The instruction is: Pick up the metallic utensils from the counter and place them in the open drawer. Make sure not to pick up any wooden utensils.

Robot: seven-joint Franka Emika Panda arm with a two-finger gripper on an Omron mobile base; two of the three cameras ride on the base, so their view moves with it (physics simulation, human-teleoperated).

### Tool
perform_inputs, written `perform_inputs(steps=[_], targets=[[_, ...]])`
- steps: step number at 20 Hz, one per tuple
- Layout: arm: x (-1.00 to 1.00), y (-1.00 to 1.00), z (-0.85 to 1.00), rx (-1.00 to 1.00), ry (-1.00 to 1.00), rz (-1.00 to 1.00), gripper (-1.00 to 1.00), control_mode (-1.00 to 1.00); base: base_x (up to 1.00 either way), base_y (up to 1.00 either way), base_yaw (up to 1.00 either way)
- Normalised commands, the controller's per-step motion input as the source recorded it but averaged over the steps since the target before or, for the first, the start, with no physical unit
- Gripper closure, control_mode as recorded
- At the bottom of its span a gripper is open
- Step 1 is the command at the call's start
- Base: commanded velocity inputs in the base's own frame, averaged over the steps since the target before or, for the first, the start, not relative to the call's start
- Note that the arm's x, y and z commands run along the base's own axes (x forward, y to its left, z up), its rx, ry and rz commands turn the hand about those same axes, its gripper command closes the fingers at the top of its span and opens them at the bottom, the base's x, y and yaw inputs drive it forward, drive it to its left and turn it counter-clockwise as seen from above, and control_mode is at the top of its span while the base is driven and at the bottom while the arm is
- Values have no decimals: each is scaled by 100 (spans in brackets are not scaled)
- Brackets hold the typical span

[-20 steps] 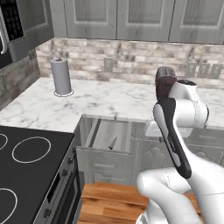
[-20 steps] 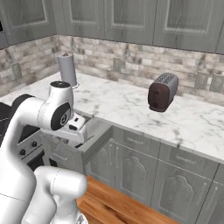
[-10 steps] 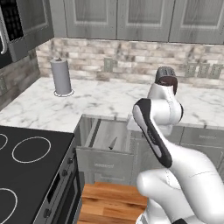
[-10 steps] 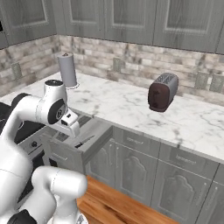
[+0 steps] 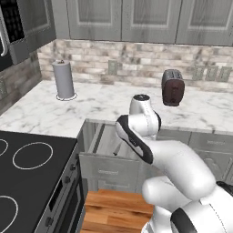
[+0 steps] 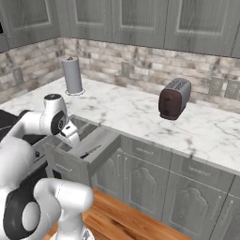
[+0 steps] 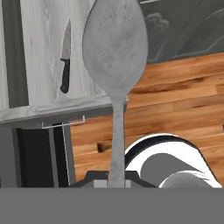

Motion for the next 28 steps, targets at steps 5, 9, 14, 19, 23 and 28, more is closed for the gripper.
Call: perform_inputs(steps=[5,9,14,19,23,28], targets=[[56,5,-13,0,6,-4,100,-100,0,0,0],[59,0,-36,0,20,-2,100,-100,0,0,0],[44,0,-48,0,10,0,100,-100,0,0,0],[38,5,-36,-8,0,0,100,-100,0,0,0],[37,8,-44,-6,3,0,100,-100,0,0,0],[19,1,-36,-1,4,0,100,-100,0,0,0]])
